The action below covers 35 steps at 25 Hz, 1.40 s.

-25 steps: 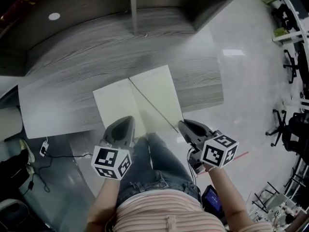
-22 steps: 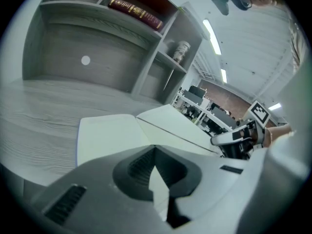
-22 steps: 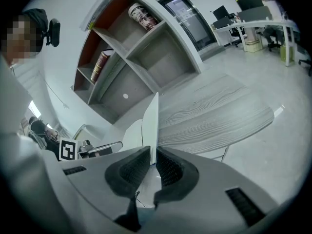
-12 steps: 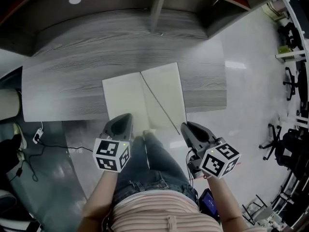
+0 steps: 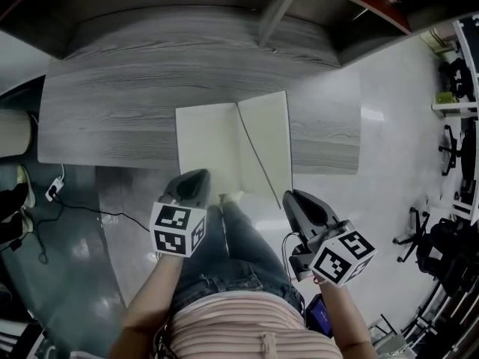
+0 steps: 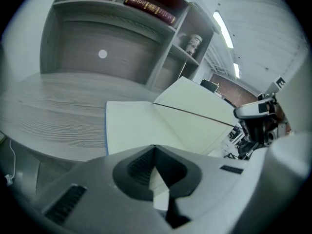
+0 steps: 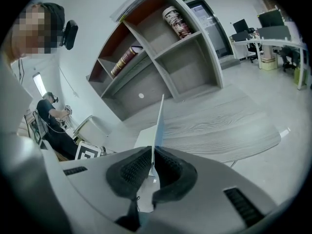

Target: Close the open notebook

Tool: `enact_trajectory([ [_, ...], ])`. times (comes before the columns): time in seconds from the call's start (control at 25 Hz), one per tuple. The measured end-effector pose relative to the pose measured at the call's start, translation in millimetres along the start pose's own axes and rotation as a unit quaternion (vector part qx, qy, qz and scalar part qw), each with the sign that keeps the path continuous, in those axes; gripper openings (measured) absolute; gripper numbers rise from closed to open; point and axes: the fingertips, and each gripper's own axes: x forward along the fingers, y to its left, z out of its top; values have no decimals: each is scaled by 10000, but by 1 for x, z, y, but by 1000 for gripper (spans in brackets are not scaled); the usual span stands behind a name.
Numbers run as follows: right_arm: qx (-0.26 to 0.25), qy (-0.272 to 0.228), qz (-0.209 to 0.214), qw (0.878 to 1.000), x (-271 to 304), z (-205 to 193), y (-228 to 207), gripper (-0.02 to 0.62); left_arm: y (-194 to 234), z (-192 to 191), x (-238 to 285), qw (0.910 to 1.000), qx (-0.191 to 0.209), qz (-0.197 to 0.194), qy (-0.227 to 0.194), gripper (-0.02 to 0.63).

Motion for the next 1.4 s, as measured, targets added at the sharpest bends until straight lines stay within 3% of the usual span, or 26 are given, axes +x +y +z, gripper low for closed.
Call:
enact_trajectory([
  [1.4, -989, 582, 759, 9905, 45, -12, 94, 25, 26, -15, -36, 9980, -560, 207, -185, 12],
])
